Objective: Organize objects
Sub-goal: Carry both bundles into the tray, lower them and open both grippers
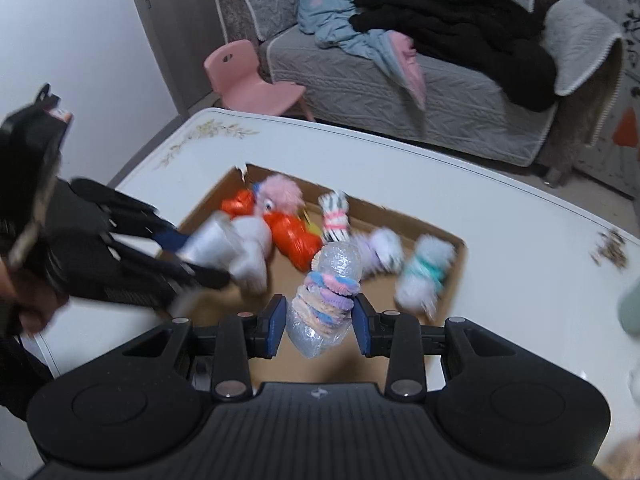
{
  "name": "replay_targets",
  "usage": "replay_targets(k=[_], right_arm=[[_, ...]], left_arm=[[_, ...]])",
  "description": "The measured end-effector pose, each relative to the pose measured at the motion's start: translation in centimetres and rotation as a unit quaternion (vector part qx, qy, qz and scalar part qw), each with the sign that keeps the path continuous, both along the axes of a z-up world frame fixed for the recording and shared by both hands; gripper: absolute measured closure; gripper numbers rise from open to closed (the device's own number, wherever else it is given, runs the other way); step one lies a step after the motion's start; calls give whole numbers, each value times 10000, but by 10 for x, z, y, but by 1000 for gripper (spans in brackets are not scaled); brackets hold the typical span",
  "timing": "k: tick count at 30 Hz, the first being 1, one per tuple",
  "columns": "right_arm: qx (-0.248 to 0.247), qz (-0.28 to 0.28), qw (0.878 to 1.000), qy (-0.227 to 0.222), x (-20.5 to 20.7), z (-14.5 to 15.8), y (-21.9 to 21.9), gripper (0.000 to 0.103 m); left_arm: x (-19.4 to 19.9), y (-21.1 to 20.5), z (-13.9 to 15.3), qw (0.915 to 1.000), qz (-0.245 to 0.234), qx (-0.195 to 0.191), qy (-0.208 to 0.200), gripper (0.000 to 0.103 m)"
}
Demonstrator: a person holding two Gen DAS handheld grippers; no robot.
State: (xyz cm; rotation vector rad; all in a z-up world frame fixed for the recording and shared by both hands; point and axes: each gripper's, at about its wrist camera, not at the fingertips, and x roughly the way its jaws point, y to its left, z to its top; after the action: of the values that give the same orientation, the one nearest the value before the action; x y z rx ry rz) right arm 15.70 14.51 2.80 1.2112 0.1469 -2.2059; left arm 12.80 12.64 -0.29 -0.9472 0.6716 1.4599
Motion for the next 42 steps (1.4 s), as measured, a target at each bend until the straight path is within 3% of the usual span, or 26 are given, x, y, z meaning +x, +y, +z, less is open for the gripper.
replay_targets(k=[5, 9, 14, 29, 42], right_arm=[[44, 21, 9999, -136, -32, -33, -19, 71], [424, 179, 9984, -322, -37, -55, -26, 71], [460, 150, 9977, -465, -40, -70, -26, 71], [445, -87, 9973, -576, -51, -83, -24, 71], [514, -160, 9958, -746, -64, -96, -29, 71]], left_arm=[[0, 18, -21, 9998, -81, -135, -89, 63], [-2, 27, -38, 9996, -6, -248, -159, 63], [-2, 33, -47, 9993, 11, -374, -49, 63], [-6, 40, -60, 9985, 242, -447, 226, 63], [-3, 46, -67, 9976, 155, -519, 432, 59]])
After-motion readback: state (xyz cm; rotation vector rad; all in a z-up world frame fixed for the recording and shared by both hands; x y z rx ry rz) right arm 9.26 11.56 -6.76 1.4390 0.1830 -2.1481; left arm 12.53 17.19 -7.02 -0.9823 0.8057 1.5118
